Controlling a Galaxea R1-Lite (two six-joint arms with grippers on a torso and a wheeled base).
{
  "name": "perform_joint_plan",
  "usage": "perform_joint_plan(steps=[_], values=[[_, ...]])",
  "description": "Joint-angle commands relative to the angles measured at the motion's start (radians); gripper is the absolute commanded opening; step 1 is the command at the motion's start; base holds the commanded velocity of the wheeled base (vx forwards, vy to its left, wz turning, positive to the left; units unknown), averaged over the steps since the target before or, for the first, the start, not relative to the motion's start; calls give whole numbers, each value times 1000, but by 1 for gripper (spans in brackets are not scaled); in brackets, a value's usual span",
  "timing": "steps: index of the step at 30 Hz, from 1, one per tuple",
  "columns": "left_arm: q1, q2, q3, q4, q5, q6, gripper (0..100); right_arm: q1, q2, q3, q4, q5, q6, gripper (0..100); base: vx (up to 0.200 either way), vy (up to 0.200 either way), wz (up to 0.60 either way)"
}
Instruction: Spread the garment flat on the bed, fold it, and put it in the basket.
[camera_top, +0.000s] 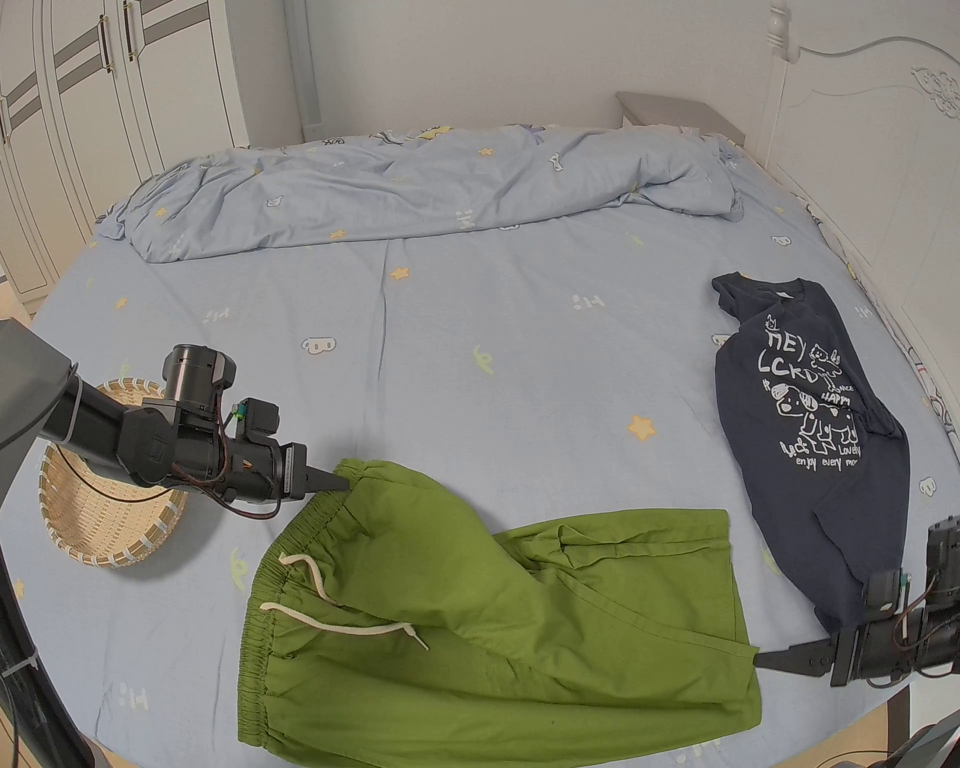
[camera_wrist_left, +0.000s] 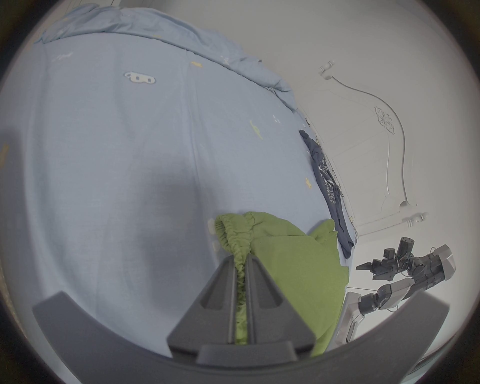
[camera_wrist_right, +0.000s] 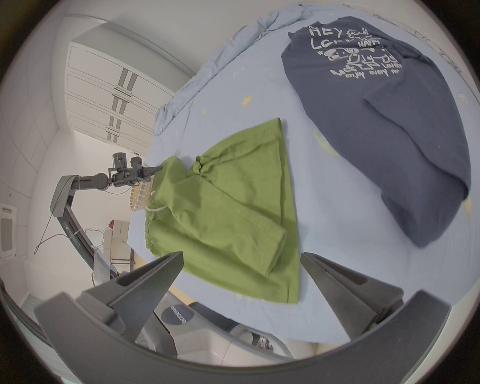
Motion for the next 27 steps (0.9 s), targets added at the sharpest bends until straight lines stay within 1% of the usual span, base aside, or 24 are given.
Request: perform_joint_plan(steps=[1,3,6,12,16,27], values=[[16,-78,17,-1,0,-1,0,38,106,-163,18,4,19,100,0,0,0],[16,-78,19,-1,0,-1,0,46,123,-183,44,1,20,100,0,0,0],[18,-75,19,-1,0,-1,0,46,126,-162,64,4,22,100,0,0,0],[16,-67,17,-1,0,-1,0,48,132,-67,35,16,19,100,0,0,0],[19,-58,16,-1,0,-1,0,81,128,-36,37,14,19,100,0,0,0],[30,-56,14,-1,0,-1,0,83,171,-37,30,16,14,100,0,0,0]])
